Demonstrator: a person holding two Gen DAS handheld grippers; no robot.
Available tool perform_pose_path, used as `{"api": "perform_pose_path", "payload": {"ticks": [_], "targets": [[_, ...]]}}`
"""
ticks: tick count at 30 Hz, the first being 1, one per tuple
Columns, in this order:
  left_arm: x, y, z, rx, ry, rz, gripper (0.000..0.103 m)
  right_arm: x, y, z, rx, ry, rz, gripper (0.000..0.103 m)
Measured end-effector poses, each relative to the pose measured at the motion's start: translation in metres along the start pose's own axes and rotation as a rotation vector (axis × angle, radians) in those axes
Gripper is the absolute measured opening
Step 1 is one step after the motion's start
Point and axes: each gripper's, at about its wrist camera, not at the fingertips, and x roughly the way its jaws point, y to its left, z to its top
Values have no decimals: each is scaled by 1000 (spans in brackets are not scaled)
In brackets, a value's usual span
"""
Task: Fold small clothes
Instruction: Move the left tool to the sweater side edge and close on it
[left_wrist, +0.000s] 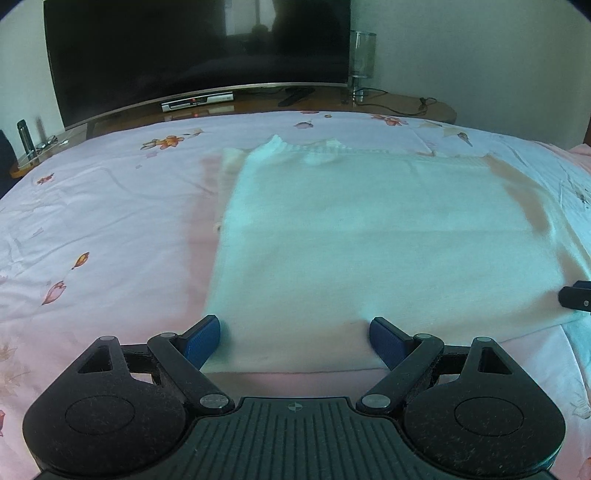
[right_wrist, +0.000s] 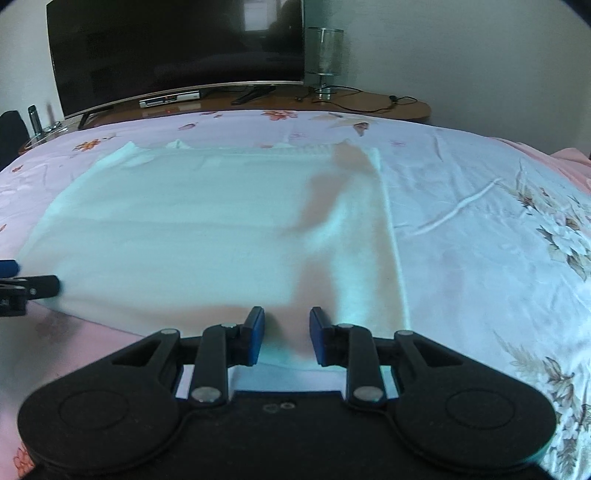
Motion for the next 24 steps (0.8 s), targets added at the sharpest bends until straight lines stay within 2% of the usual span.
{"api": "perform_pose_path", "payload": {"ticks": [3, 5, 12, 18, 22, 23, 24], "targets": [[0, 9, -1, -29, 9, 25, 88, -1, -3, 1, 1, 0, -10, 26], [3, 22, -2, -94, 34, 25, 98, -1, -6, 0, 14, 0, -13, 26], [2, 27, -3, -125, 50, 30, 98, -3, -3, 3, 22, 9, -21, 28], [-5, 33, 0, -167, 57, 7, 98, -17, 8, 10, 31, -32, 21, 34], [-10, 33, 4, -201, 51, -5, 98, -18, 15, 13, 36, -34, 54, 34], [-11, 32, 5, -200, 47, -8, 98, -17, 17, 14, 35, -33, 59, 38], [-11, 30, 6, -193, 45, -10, 98, -17, 19, 14, 32, -36, 64, 50]]}}
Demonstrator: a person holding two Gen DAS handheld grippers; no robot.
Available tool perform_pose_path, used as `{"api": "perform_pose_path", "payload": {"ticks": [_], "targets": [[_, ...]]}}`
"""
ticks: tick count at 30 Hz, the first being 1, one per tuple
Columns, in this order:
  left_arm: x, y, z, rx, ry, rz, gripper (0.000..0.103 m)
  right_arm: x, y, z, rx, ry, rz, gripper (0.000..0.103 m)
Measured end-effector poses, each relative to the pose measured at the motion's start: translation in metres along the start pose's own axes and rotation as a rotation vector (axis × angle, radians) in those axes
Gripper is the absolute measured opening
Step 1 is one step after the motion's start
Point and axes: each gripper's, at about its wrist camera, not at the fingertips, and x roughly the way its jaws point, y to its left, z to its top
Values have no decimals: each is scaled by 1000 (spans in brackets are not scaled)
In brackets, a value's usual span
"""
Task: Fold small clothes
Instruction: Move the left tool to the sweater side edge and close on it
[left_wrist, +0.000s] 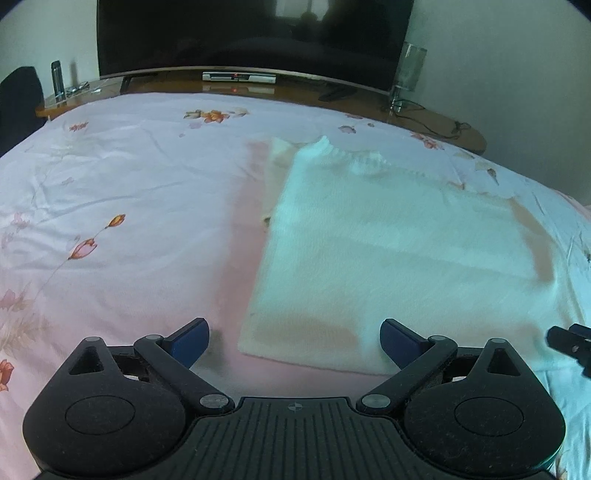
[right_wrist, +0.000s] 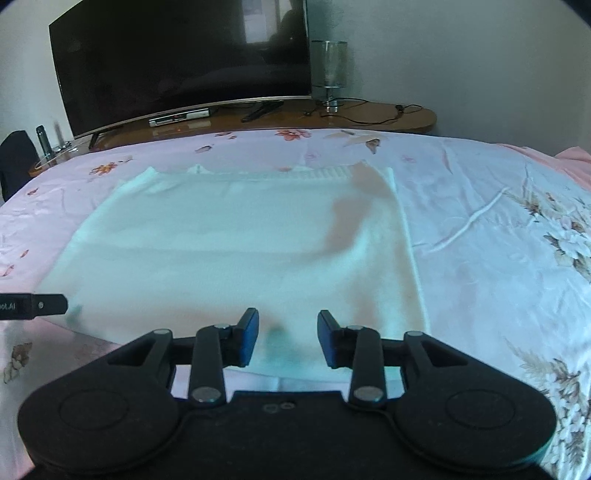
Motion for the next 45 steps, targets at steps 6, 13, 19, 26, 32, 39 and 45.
{"api": "perform_pose_path", "payload": {"ticks": [6, 13, 19, 26, 32, 39, 45], "targets": [[2, -6, 5, 13, -1, 2, 98, -1, 11, 3, -26, -16, 18, 56], [9, -7, 11, 8, 2, 17, 98, 1, 4, 8, -11, -23, 12, 56], [22, 2, 24, -52, 17, 19, 98, 7, 6, 11, -18, -17, 25, 56], [34, 17, 28, -166, 54, -25, 98, 18, 19, 21, -23, -26, 64, 52], [19, 27, 10, -292, 95, -90, 98, 27, 35, 24, -57, -19, 110, 46], [7, 31, -16, -464, 136, -174, 98, 36, 47, 23, -61, -9, 136, 41], [14, 35, -26, -657, 109, -272, 98, 37, 54, 26, -59, -14, 139, 29]]}}
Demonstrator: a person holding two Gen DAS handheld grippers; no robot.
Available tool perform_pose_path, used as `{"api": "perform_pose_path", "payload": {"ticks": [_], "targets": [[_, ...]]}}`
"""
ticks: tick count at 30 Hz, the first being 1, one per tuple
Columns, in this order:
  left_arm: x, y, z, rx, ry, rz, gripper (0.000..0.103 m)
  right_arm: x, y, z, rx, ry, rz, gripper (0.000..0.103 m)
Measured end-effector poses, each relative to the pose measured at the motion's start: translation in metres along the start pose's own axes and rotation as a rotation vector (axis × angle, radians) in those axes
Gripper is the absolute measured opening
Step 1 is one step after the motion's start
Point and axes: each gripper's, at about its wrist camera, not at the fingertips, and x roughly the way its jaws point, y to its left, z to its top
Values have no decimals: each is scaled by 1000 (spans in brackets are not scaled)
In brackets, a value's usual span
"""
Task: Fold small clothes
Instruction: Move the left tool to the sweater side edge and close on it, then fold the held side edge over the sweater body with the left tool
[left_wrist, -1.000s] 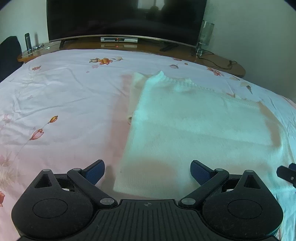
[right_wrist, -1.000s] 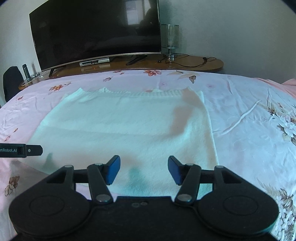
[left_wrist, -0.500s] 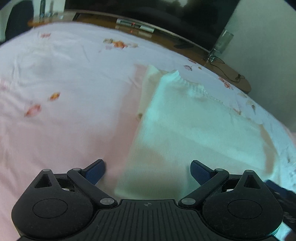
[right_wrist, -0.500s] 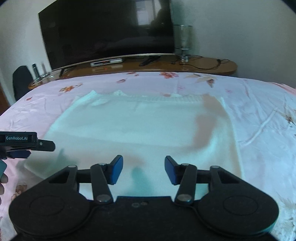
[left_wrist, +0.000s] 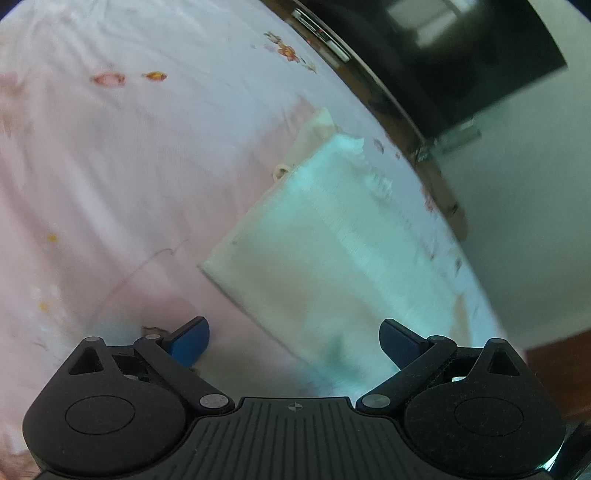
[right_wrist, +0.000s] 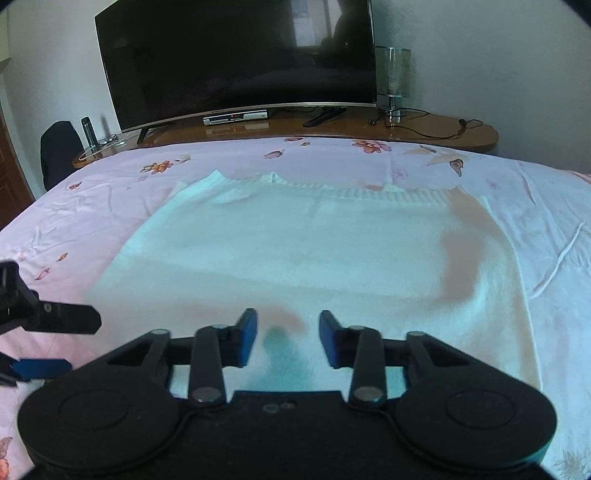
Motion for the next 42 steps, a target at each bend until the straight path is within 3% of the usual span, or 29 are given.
{"api": "perform_pose_path", "payload": {"ticks": [4, 12, 13, 14, 16, 20, 22, 23, 26, 29, 30, 33, 38, 42], "targets": [[14, 4, 6, -104, -21, -67, 98, 3, 2, 4, -10, -10, -9, 29], [41, -2, 16, -133, -104, -160, 98, 26, 2, 16, -14, -7, -2, 29], [44, -3, 18, -134, -113, -164, 90, 29, 2, 17, -18, -8, -4, 29], [50, -4, 19, -136, -112, -168, 74, 32, 1, 19, -19, -10, -7, 29], [64, -3, 23, -160, -89, -182, 52, 38, -1, 24, -18, -14, -10, 29], [73, -4, 29, -174, -107, -179, 47, 46, -6, 33, -17, -36, -18, 29], [76, -9, 31, -165, -105, -150, 27, 50, -6, 34, -40, -48, -48, 29], [78, -7, 32, -173, -96, -141, 13, 58, -5, 32, -60, -13, -62, 29], [80, -2, 33, -187, -86, -133, 9, 64, 3, 27, -148, 0, -83, 29], [76, -7, 35, -168, -99, -132, 9, 55, 4, 29, -142, -50, -93, 28], [74, -12, 37, -148, -108, -128, 9, 63, 4, 23, -164, -5, -102, 30], [67, -26, 39, -40, -135, -117, 8, 64, 8, 19, -234, -17, -113, 31], [61, -81, 37, 241, -180, -126, 8, 53, -14, 24, -48, -32, -30, 30], [73, -138, 16, 506, -140, -161, 8, 35, -35, 19, 26, -68, -36, 31]]}}
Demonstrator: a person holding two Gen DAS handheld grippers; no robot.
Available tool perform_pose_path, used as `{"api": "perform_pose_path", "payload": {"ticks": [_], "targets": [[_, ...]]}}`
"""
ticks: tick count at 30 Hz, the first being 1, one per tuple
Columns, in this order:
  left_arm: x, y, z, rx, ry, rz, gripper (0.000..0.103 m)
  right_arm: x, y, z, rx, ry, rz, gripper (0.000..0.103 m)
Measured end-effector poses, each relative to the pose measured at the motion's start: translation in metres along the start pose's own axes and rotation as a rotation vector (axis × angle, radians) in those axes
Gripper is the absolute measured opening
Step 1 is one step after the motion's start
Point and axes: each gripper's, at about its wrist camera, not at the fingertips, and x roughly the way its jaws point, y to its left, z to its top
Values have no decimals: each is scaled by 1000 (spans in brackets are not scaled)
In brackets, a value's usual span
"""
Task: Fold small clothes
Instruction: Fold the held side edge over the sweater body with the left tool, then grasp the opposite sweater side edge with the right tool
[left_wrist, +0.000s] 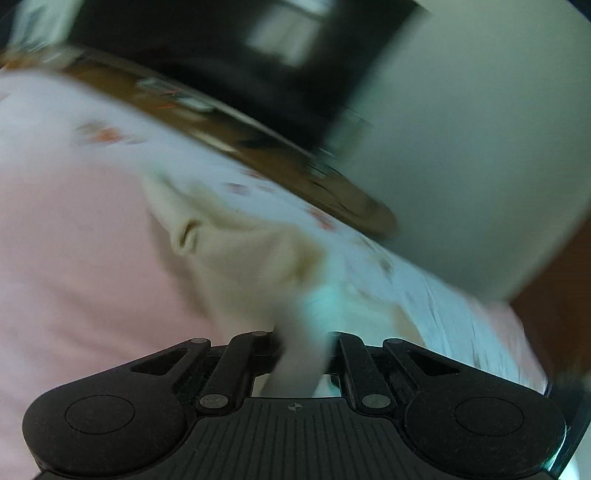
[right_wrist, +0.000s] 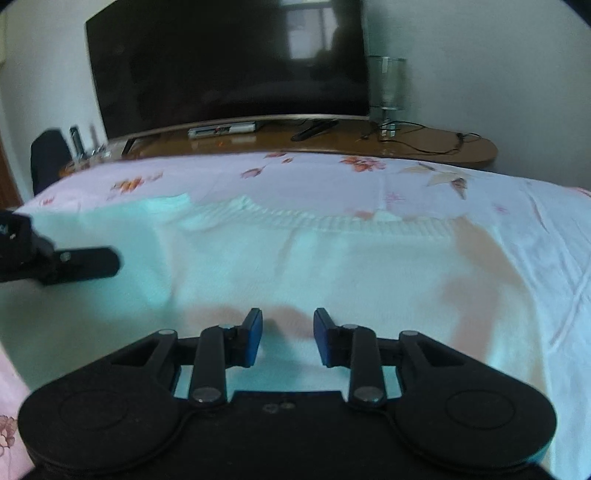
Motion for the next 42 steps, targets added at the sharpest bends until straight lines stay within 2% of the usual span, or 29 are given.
{"api": "perform_pose_path", "payload": {"ticks": [3, 9, 11, 14, 16, 17, 18, 20, 22, 28, 31, 32, 35, 38, 42], "targets": [[22, -40, -11, 146, 71, -30, 8, -18, -32, -1, 77, -14, -34, 31], [53, -86, -52, 285, 225, -57, 8, -54, -95, -15, 195, -30, -99, 33], [39, -96, -70, 343, 234, -38, 9, -63, -109, -21, 230, -26, -95, 32], [29, -106, -64, 358, 229, -3, 12, -74, -119, -26, 268, -28, -77, 33], [19, -112, -64, 358, 244, -10, 42, -80, -123, -27, 296, -28, -55, 35], [13, -114, -63, 359, 246, -23, 74, -83, -125, -27, 314, -32, -37, 35], [4, -116, -66, 365, 232, -30, 90, -87, -126, -26, 333, -38, -24, 36], [-13, -118, -71, 389, 197, -35, 90, -90, -130, -22, 360, -41, 6, 38], [-20, -112, -69, 369, 202, -34, 90, -87, -130, -19, 379, -24, 44, 40], [-20, -62, -30, 190, 172, 103, 90, -74, -118, -21, 405, 50, 93, 40], [-13, -49, -21, 175, 153, 148, 90, -63, -115, -23, 409, 84, 97, 43], [-8, -46, -20, 175, 156, 154, 90, -61, -115, -24, 409, 90, 93, 47], [11, -41, -22, 162, 185, 170, 90, -55, -114, -28, 429, 106, 116, 48], [30, -38, -28, 152, 223, 184, 90, -52, -111, -27, 431, 113, 156, 41], [45, -36, -37, 136, 269, 184, 90, -50, -107, -21, 414, 97, 185, 41]]}}
